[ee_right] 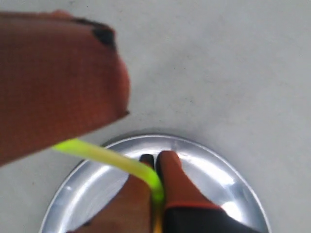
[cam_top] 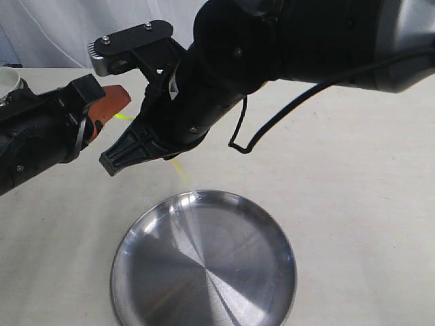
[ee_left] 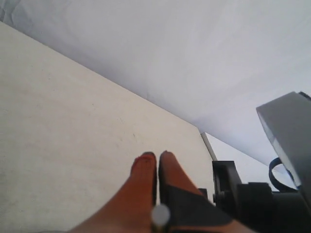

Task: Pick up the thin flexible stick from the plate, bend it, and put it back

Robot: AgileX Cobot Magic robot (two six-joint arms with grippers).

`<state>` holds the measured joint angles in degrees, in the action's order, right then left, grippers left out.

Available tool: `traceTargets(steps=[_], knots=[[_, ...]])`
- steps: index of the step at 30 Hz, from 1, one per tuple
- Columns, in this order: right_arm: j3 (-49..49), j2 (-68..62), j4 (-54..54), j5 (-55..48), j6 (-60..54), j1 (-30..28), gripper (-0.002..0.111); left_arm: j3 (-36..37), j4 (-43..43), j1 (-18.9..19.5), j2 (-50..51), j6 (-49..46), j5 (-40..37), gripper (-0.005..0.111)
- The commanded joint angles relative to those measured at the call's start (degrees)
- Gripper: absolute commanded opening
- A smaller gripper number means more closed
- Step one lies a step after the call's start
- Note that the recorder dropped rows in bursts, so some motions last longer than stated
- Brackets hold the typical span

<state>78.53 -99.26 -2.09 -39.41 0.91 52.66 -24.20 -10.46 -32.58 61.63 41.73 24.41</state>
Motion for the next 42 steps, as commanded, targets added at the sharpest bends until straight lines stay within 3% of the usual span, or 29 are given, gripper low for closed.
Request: traceTargets(steps=[1, 7, 24, 42], knots=[[0.6, 0.7, -4.6, 1.6, -10.4, -0.6, -0.001, -0.8, -0.4, -0.7, 0.4, -1.0, -2.1, 0.0], [0.6, 0.8, -9.8, 1.4, -16.3, -0.6, -0.001, -0.8, -11.2, 0.5, 0.4, -9.8, -3.4, 0.0], [0.5, 0.6, -7.2, 3.7, -5.7, -6.0, -0.001, -0.8, -8.6, 1.6, 0.4, -10.4, -5.1, 0.0], [0.5, -0.5, -18.2, 3.1, -2.1, -6.0, -0.001, -0.8, -6.3, 1.6, 0.4, -10.4, -3.1, 0.0]])
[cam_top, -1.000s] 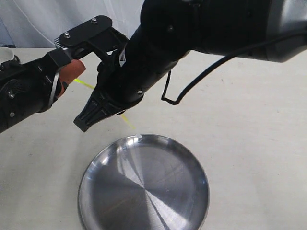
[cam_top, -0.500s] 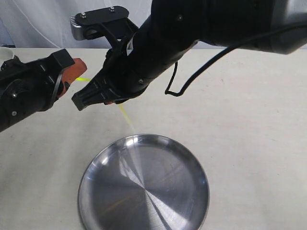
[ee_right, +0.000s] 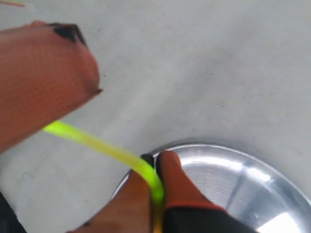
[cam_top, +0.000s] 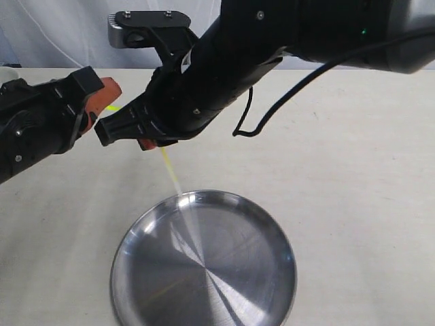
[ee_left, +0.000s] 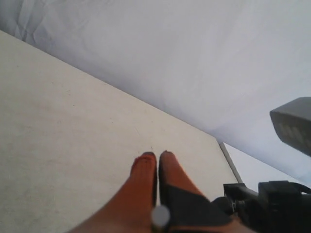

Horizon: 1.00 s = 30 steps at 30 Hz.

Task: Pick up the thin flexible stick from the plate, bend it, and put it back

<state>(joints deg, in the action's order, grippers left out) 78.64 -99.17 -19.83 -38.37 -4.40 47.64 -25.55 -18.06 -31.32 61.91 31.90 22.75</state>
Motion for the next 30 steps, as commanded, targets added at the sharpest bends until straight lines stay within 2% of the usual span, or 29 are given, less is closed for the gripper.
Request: traceTargets(steps=[1, 9, 30], knots=[[0.4, -1.3, -1.4, 2.0, 3.2, -1.0, -0.001, 0.5, 1.3, 0.3, 0.1, -0.5, -1.5, 0.0], [0.4, -3.2, -7.2, 4.2, 3.5, -1.0, -0.001, 0.5, 3.5, 0.3, 0.1, -0.9, -1.4, 0.0], [0.4, -3.3, -7.7, 4.6, 13.6, -1.0, -0.001, 0.5, 5.0, 0.3, 0.1, -5.3, -0.8, 0.0]])
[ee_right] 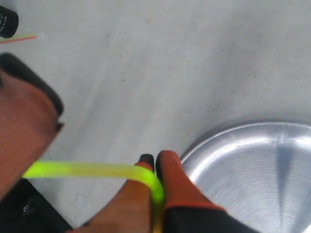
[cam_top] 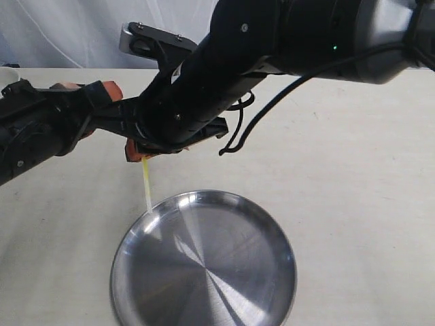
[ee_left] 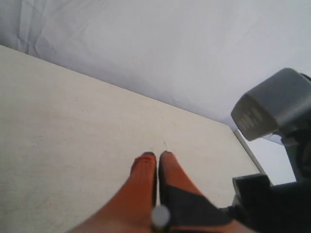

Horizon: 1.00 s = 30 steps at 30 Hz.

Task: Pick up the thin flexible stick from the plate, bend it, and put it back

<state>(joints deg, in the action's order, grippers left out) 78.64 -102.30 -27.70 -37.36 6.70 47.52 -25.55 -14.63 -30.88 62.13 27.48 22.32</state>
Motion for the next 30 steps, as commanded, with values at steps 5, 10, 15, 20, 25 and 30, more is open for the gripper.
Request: traceTargets(steps=[5, 10, 15, 20, 25, 30], knots=[[0.4, -0.1, -0.3, 6.1, 6.4, -0.8, -0.001, 0.5, 2.6, -0.1, -0.1, -0.9, -0.4, 0.0], [0.4, -0.1, -5.1, 9.3, 6.4, -0.8, -0.001, 0.5, 3.0, -0.1, -0.1, -1.0, -0.4, 0.0], [0.4, -0.1, -5.9, 9.6, 6.4, -0.8, -0.001, 0.5, 4.1, -0.1, -0.1, -1.0, -0.4, 0.0], [0.4, -0.1, -7.3, 10.7, 6.4, -0.8, -0.001, 0.5, 4.2, -0.1, -0.1, -1.0, -0.5, 0.0], [0.4, -0.1, -7.8, 12.1, 7.4, -0.8, -0.001, 0.5, 4.2, -0.1, -0.1, -1.0, -0.5, 0.0], [0.4, -0.1, -10.6, 14.4, 7.5, -0.8, -0.001, 0.5, 5.5, -0.1, -0.1, -1.0, -0.5, 0.0]])
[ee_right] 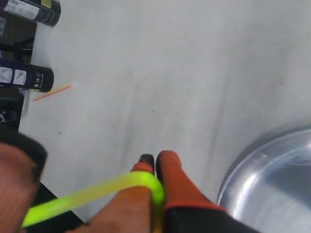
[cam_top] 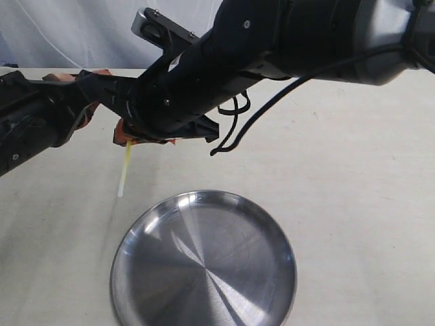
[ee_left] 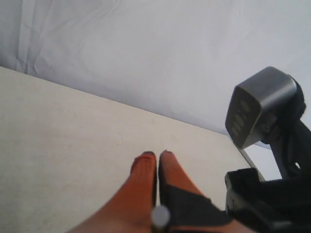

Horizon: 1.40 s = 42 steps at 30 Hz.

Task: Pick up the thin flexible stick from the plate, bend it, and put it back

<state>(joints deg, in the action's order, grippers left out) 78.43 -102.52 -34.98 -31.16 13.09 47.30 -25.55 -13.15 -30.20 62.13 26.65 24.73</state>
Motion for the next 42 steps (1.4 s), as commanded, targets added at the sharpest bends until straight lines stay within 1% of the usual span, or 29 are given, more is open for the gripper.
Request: traceTargets(steps=[1, 10, 32, 38, 42], knots=[[0.6, 0.1, -3.6, 8.6, 1.1, -0.6, -0.001, 0.5, 4.0, -0.8, -0.1, -0.2, -2.9, 0.0], [0.6, 0.1, -7.4, 9.8, 1.1, -0.6, -0.001, 0.5, 4.3, -0.8, -0.1, -0.2, -3.3, 0.0], [0.6, 0.1, -8.0, 13.0, 3.7, -0.6, -0.001, 0.5, 5.3, -0.8, -0.1, -0.2, -4.0, 0.0], [0.6, 0.1, -12.2, 14.1, 3.7, -1.0, -0.001, 0.5, 5.3, -0.8, -0.1, -0.2, -4.1, 0.0], [0.6, 0.1, -12.8, 14.7, 3.7, -1.3, -0.001, 0.5, 5.3, -0.8, -0.1, -0.2, -4.1, 0.0]])
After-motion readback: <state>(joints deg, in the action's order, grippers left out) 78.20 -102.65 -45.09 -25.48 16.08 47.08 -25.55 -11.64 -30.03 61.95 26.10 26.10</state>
